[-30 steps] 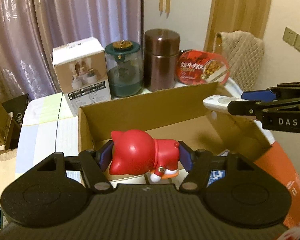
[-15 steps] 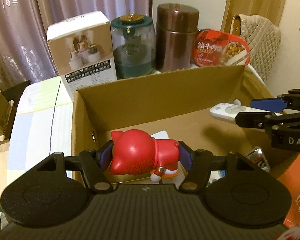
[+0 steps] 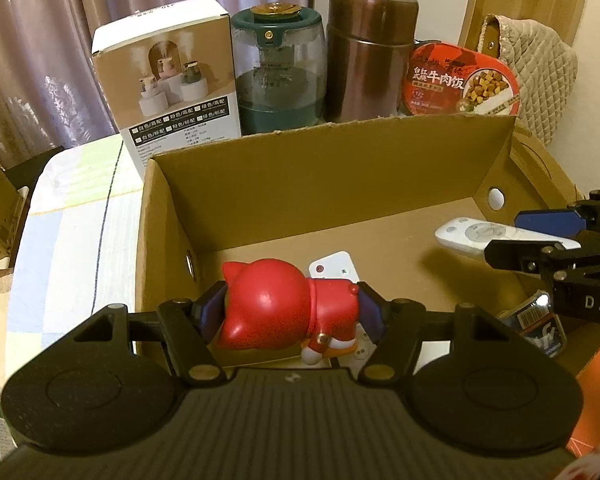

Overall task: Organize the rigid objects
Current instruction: 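Lower the red figurine into the box with the left tool while the right tool lowers the remote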

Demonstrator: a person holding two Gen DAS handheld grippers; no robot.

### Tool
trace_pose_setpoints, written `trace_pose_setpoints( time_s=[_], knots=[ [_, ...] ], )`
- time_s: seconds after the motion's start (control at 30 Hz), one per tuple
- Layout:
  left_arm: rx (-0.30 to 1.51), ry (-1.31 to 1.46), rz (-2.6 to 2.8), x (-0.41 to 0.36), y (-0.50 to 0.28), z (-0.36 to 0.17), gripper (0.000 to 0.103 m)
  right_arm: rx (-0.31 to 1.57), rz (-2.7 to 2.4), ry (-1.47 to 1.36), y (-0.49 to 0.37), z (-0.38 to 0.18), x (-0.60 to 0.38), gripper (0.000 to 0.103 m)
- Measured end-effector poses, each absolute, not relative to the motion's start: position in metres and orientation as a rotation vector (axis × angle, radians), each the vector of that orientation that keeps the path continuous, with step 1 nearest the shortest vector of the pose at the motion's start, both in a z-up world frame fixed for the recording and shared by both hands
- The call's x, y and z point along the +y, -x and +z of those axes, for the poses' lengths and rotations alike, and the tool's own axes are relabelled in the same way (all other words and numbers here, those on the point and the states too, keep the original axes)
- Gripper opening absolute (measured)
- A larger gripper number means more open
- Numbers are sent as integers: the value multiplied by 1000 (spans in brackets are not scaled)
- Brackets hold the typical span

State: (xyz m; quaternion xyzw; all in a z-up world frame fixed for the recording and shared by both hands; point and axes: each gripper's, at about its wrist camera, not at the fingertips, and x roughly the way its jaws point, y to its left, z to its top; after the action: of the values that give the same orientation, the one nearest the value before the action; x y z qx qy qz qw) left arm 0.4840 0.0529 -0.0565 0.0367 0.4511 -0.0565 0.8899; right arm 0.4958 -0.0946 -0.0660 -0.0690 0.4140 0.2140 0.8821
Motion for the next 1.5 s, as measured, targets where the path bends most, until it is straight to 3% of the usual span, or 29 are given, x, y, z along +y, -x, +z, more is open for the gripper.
trace_pose_setpoints(
  time_s=[0.43, 0.53, 1.5],
  knots=[
    [908, -113, -92, 53, -493, -58, 64, 851, 449, 147, -497, -64, -91, 37],
    [885, -118, -68, 55, -493, -54, 71, 847, 448, 145, -497, -64, -92, 37],
    [889, -99, -115, 57, -484, -47, 71, 867, 434, 119, -499, -69, -99, 37]
  ],
)
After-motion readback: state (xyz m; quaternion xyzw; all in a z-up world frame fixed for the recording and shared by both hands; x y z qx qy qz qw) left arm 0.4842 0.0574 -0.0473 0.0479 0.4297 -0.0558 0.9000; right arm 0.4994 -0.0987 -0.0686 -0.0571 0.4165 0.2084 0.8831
